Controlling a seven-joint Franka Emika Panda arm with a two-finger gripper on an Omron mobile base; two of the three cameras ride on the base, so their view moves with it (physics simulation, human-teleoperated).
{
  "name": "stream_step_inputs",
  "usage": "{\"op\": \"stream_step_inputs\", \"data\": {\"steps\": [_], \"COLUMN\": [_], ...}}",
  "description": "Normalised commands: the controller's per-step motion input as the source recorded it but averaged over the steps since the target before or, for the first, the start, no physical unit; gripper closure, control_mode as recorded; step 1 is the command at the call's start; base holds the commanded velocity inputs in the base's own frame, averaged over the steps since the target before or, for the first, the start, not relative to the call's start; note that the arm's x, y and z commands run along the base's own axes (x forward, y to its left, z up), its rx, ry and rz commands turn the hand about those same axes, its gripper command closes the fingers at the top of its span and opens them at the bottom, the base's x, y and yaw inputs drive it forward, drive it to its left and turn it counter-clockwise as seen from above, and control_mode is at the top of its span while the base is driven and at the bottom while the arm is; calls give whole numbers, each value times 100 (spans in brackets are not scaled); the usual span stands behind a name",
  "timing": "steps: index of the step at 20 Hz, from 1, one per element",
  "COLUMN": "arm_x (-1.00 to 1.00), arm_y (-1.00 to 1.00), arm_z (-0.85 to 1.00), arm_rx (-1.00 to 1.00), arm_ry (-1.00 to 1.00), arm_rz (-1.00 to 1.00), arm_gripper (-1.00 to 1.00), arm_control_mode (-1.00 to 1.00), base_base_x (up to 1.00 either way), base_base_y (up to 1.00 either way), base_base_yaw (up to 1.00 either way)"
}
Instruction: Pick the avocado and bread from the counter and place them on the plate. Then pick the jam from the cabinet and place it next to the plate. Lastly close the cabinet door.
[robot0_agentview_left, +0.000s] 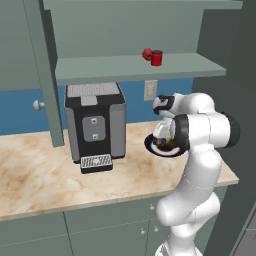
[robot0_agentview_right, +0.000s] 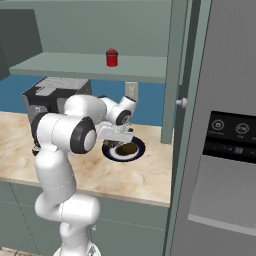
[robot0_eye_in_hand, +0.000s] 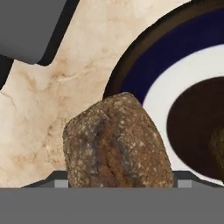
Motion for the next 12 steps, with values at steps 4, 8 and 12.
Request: {"op": "stream_step_inputs", "data": {"steps": [4,8,12], "arm_x": [51,61,49], "arm_y": [-5,0,0], "arm_z": [-33,-13,-24], "arm_rx": [0,0,0], "arm_ry": [-2,0,0], "arm_rz": [8,6,7], "arm_gripper": [100,100,100], "arm_control_mode": [-100,-100,-100], "base_base_x": [0,0,0], "base_base_y": [0,0,0], "base_base_yaw": [0,0,0]}}
